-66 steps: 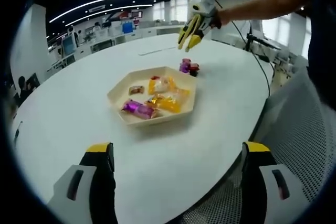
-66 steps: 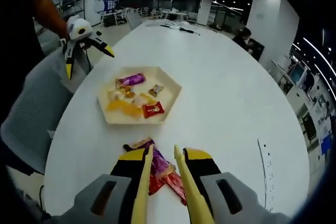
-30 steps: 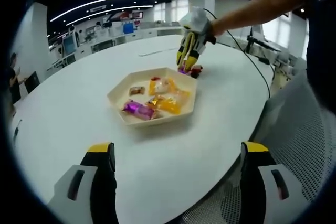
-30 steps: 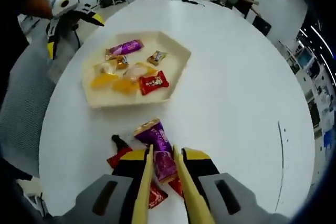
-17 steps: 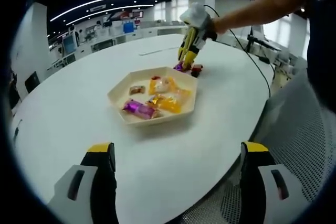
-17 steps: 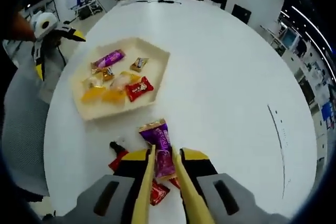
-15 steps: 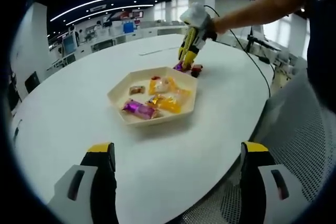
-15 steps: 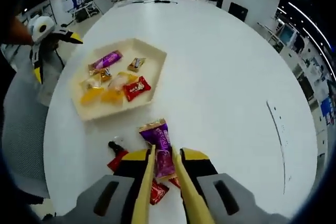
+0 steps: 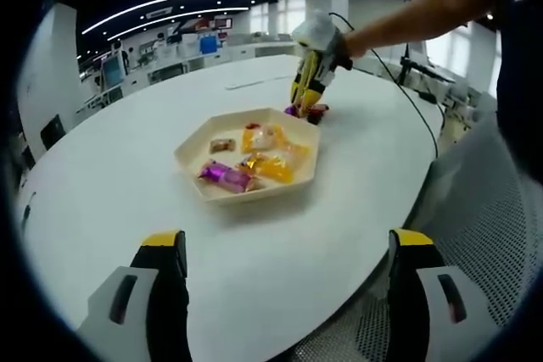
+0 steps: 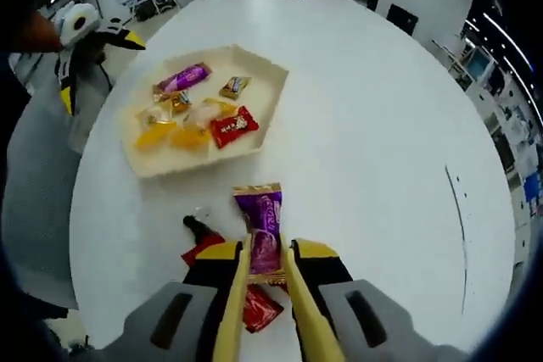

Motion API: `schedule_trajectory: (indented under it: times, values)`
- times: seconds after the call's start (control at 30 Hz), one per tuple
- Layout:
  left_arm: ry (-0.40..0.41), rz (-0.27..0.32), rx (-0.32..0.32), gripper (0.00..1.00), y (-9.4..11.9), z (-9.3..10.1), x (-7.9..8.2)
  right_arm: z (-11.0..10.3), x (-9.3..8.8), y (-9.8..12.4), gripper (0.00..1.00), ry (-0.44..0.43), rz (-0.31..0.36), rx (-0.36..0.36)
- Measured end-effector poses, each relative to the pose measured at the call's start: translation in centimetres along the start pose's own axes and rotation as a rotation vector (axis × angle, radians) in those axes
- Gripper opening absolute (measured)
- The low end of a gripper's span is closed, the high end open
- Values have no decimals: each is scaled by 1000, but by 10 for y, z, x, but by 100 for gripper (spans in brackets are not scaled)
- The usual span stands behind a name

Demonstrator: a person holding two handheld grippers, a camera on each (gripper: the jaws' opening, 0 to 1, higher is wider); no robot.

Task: Place the target food into the container with the food tongs after gripping and lifting it, then release it inside without dropping or visibly crushing the food.

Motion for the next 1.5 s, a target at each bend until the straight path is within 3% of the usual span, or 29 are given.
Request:
schedule_trajectory:
  times: [0.13, 0.37, 0.97, 1.27, 1.5]
  values:
    - [-2, -3, 2, 95, 0, 0, 0, 0, -1, 1, 21, 35, -2, -34]
    - [4, 3, -17, 99, -1, 2, 1, 5, -1, 15, 22, -76, 27, -6]
    - [-6, 27, -8, 100, 1, 1, 4, 9, 13, 51, 22, -82, 57, -67]
    - [-17, 41, 21, 99, 3, -2, 5, 5, 27, 58, 22, -83, 88, -83]
    - [-17, 34, 14, 99, 3, -1, 4, -8, 50, 59, 22, -97, 105, -54]
Point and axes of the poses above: the point that each gripper's makers call its tool centre point, and the gripper's own axes: y roughly backward along the fingers, z roughly to its right, x roughly out of its top, the point moved 4 cm from there along y, roughly backward along the fingers, and after that the axes turned 13 degrees about -z, right-handed, at the moved point
